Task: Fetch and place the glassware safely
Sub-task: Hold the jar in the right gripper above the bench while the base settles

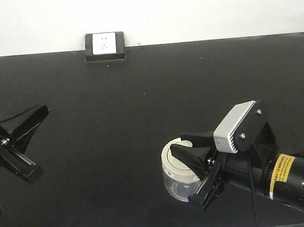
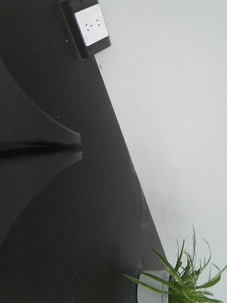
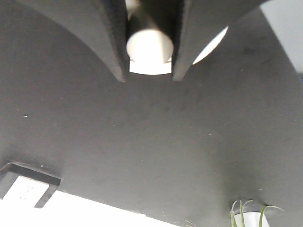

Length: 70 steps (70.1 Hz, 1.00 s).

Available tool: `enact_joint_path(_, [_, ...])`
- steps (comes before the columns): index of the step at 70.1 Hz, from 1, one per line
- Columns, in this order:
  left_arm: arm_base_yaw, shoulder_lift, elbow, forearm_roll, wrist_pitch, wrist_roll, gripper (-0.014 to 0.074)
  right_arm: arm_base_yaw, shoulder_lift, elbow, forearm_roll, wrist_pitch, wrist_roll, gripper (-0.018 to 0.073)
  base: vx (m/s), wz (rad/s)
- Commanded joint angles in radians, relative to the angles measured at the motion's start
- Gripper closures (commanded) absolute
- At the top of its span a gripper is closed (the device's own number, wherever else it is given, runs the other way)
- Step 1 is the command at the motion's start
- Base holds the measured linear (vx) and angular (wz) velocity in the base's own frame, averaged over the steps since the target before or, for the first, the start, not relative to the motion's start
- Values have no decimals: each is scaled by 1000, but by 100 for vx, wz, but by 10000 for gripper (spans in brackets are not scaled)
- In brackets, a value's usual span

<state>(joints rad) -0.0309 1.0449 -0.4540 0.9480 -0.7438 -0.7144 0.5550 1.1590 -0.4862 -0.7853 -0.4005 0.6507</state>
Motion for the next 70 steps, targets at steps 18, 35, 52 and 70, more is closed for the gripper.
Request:
enact_joint_path(18, [-8, -12, -24, -41, -52, -10, 603, -2, -23, -36, 18, -84, -11, 560, 6, 3])
enact_joint_path(35, [-8, -12, -24, -41, -53, -10, 603, -2, -23, -36, 18, -84, -11, 560, 0, 2])
enact_joint_path(52, [-8, -12, -24, -41, -52, -10, 603, -2, -23, -36, 18, -84, -11, 560, 0, 0])
enact_joint_path(70, [-8, -12, -24, -41, -52, -10, 603, -2, -23, -36, 18, -84, -11, 560, 0, 0])
